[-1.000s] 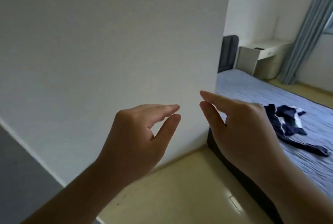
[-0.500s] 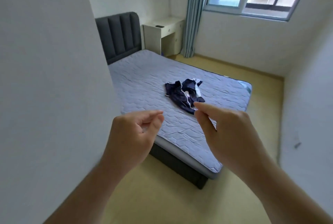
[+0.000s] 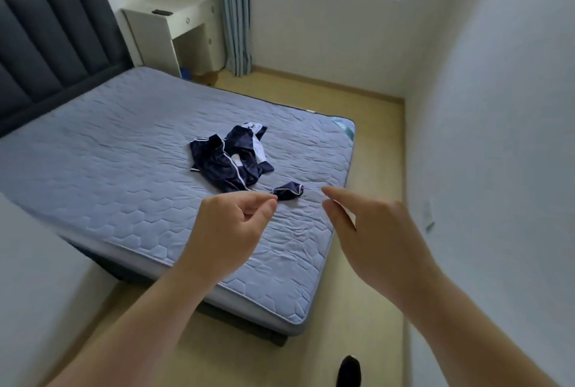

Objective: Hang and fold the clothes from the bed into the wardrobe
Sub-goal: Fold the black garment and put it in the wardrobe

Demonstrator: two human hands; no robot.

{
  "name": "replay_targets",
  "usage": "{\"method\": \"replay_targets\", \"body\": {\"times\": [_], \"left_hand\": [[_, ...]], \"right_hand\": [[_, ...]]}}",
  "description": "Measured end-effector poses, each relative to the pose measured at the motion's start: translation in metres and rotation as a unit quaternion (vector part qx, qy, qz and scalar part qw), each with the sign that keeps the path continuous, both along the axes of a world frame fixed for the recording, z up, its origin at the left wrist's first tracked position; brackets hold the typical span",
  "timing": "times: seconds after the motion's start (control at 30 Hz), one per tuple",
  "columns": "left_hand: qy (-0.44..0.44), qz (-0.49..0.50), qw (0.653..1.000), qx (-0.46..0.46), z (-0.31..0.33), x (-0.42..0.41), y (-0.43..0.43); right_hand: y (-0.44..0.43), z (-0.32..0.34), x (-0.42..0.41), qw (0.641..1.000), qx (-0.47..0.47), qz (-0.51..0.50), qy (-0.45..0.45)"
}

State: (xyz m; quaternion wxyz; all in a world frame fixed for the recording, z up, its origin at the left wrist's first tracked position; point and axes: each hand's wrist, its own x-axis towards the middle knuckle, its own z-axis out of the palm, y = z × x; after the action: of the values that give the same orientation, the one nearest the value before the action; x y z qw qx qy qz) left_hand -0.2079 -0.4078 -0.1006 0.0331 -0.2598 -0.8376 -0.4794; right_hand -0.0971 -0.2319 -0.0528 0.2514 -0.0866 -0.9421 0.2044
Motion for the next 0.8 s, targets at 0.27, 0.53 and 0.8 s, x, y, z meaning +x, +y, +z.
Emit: {"method": "replay_targets", "body": {"times": [0.27, 0.53, 0.8], "left_hand": [[-0.074, 0.049, 0.996, 0.004, -0.037, -0.062, 0.155], [-0.194, 0.14, 0.971, -0.008, -0.087, -0.157, 0.228], [-0.327, 0.229, 0.916, 0.04, -0.137, -0.283, 0.268]], "right_hand": [[0.17, -0.02, -0.091, 0.996, -0.019, 0.064, -0.062], [0.264, -0.053, -0.23, 0.977, -0.027, 0.141, -0.158], [0.307, -0.098, -0.381, 0.938, 0.029, 0.217, -0.267]]}}
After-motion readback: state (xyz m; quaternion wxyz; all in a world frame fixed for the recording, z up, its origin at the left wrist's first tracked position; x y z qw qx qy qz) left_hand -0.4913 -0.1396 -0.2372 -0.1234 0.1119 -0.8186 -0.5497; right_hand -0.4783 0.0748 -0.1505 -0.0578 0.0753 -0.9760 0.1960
